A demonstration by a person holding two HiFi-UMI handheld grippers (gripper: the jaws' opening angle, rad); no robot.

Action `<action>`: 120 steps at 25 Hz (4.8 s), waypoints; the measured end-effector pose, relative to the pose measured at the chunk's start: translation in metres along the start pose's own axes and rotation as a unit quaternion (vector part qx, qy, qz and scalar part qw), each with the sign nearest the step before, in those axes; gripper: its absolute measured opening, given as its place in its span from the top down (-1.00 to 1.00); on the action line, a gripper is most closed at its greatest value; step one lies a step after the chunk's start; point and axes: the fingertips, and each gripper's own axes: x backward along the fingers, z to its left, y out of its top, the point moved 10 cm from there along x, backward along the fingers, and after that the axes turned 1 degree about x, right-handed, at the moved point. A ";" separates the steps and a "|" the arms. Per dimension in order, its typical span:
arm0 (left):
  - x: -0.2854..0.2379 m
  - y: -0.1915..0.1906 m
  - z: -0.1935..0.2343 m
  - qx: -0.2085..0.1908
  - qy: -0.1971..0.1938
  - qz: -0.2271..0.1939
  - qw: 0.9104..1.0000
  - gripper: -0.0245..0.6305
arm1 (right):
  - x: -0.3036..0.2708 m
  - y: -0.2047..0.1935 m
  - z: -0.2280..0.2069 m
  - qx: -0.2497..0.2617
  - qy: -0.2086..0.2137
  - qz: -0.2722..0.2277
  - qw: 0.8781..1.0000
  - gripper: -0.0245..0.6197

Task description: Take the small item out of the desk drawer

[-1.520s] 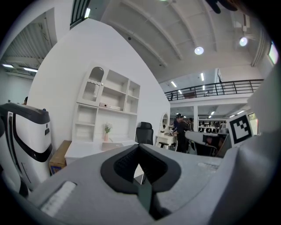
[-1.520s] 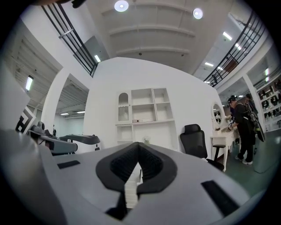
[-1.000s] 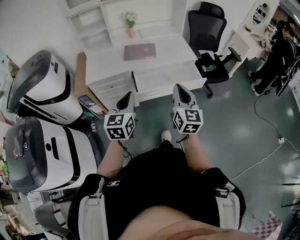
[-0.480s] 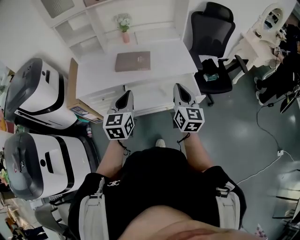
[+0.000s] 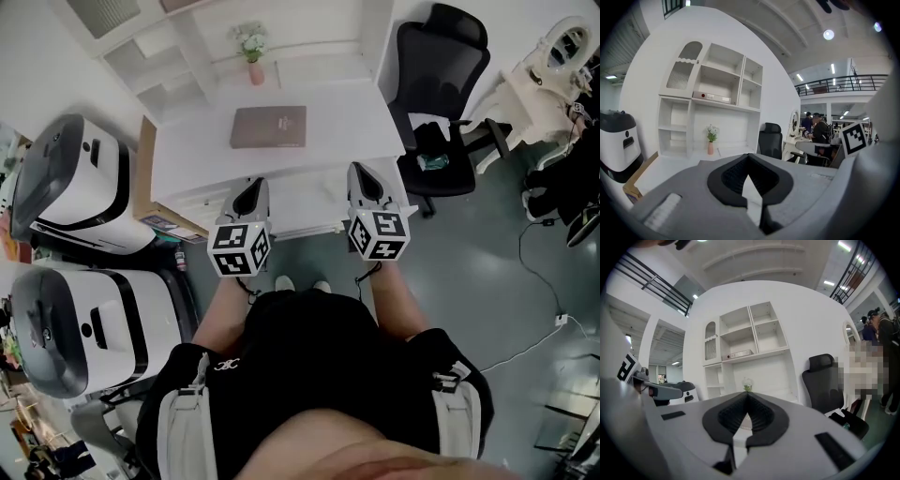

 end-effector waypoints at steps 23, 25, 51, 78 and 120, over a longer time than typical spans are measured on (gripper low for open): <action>-0.028 -0.007 0.060 0.034 0.007 0.011 0.999 0.88 | -0.092 -0.077 -0.012 0.102 0.085 0.233 0.963 0.42; -0.024 -0.012 0.064 0.038 0.014 0.016 0.999 0.88 | -0.101 -0.089 -0.014 0.106 0.094 0.251 0.957 0.43; 0.022 -0.088 0.121 0.089 0.135 0.099 0.982 0.88 | -0.189 -0.259 -0.041 0.230 0.160 0.484 0.829 0.43; -0.007 -0.080 0.166 0.092 0.182 0.133 0.970 0.88 | -0.246 -0.339 -0.073 0.222 0.141 0.579 0.772 0.43; -0.091 -0.018 0.104 0.034 0.007 0.057 0.998 0.88 | -0.171 -0.063 -0.013 0.131 0.103 0.150 0.975 0.54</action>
